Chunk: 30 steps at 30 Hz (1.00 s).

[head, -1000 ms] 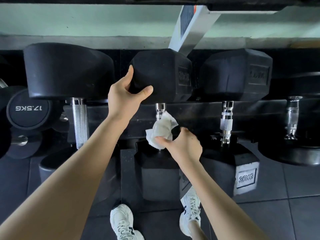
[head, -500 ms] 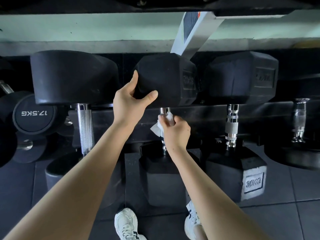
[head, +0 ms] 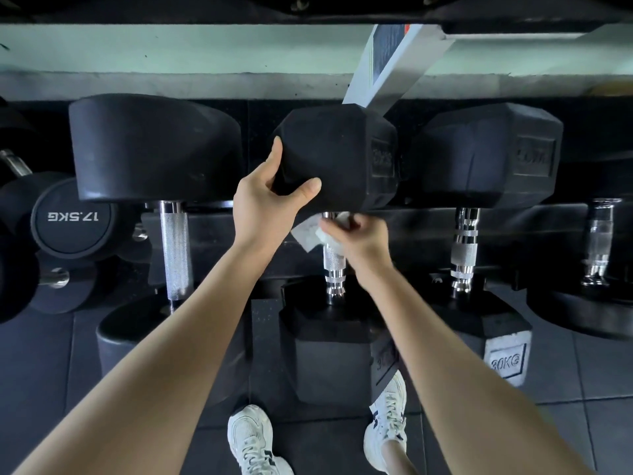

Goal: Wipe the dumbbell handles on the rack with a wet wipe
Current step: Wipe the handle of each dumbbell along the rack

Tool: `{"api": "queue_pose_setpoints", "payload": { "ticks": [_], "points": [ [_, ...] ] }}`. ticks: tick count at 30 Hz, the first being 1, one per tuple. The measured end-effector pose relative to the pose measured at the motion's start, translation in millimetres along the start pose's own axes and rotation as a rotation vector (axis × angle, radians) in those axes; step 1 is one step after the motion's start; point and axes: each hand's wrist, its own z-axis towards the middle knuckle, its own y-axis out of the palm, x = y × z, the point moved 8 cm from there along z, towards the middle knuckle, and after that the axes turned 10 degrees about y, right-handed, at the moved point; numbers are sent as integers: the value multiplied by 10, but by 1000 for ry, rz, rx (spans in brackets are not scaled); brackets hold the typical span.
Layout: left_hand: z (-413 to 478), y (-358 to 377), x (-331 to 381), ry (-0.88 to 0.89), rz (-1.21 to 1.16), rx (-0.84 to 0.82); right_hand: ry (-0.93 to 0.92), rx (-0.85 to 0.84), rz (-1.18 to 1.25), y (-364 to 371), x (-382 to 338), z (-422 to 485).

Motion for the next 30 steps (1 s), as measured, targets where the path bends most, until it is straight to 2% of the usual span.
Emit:
{"api": "queue_pose_setpoints", "payload": {
  "ticks": [1, 5, 8, 11, 13, 17, 19, 22, 28, 30],
  "points": [
    [0, 2, 0, 2, -3, -3, 34, -81, 57, 22, -16, 64],
    [7, 11, -4, 16, -1, -9, 191, -581, 305, 262, 79, 135],
    [21, 4, -2, 36, 15, -12, 237, -717, 271, 327, 90, 101],
    [24, 9, 1, 43, 30, -21, 236, -642, 292, 316, 118, 81],
    [19, 11, 13, 44, 41, -26, 177, -467, 212, 258, 127, 41],
    [11, 0, 38, 33, 47, -11, 18, 1, -55, 137, 143, -79],
    [5, 2, 43, 23, 42, -8, -38, 99, -172, 122, 156, -139],
    [-7, 2, 56, 10, 32, -6, 40, 15, -340, 74, 344, -160],
    [-11, 6, 70, -6, 19, -4, 199, -493, -446, 109, 574, -115],
    [-11, 6, 80, 0, 22, -12, 219, -593, -419, 138, 558, -121]
  ]
}}
